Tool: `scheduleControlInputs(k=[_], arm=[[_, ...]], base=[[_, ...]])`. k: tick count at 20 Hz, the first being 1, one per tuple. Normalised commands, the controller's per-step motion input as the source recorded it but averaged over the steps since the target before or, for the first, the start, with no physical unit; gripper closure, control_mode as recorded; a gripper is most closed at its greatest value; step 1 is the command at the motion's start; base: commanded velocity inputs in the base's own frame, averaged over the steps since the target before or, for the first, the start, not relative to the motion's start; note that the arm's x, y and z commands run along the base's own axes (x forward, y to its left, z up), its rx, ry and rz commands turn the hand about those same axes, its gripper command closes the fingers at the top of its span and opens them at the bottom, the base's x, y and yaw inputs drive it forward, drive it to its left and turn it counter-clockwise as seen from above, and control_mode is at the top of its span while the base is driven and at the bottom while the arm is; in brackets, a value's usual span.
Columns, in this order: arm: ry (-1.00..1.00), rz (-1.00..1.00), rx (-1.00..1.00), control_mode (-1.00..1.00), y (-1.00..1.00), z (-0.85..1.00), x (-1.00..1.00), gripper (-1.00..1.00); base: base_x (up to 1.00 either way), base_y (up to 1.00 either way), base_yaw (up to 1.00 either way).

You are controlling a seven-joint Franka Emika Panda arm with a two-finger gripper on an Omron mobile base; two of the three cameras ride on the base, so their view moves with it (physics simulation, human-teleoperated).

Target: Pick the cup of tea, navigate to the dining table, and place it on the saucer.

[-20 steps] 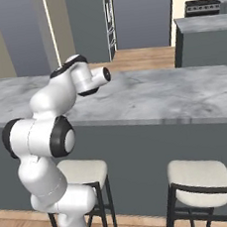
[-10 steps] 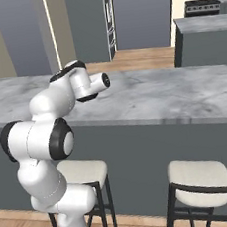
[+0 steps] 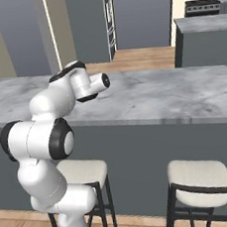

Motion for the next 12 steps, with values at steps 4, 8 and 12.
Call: scheduleControlInputs(k=[4,8,12], arm=[[0.0,0.0,0.0,-1.0,0.0,0.0,0.0,-1.0],[0.0,0.0,0.0,-1.0,0.0,0.0,0.0,-1.0],[0.0,0.0,0.0,-1.0,0.0,0.0,0.0,-1.0]], base=[[0.0,0.0,0.0],[0.0,0.0,0.0],[0.0,0.0,0.0]])
